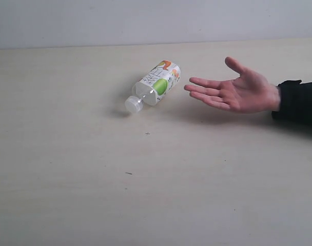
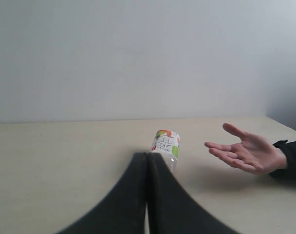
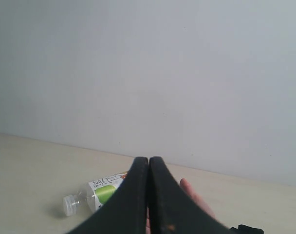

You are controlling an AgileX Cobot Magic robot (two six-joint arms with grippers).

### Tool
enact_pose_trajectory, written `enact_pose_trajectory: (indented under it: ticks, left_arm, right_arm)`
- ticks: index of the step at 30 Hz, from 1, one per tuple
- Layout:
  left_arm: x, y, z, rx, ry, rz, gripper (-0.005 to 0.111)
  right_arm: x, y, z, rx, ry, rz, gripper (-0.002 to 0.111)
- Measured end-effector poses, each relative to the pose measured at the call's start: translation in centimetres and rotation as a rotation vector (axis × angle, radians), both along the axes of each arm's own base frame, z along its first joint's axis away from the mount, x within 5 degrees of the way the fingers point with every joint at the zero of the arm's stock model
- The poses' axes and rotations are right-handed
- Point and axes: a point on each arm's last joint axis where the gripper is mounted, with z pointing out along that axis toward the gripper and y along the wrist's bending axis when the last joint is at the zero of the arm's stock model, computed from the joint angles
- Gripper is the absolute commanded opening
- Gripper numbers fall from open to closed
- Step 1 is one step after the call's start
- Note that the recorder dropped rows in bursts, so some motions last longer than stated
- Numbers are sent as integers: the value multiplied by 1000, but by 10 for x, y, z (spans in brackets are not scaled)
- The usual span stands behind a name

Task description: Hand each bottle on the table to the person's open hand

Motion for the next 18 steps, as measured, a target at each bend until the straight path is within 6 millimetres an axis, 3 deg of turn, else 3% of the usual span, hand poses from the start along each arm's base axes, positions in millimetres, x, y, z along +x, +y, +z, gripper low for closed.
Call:
enact_pose_trajectory:
  ticks: [18]
  left_arm:
    - [0,0,7,-111,-47,1,0]
  right_arm:
    - [0,0,0,0,0,0,0]
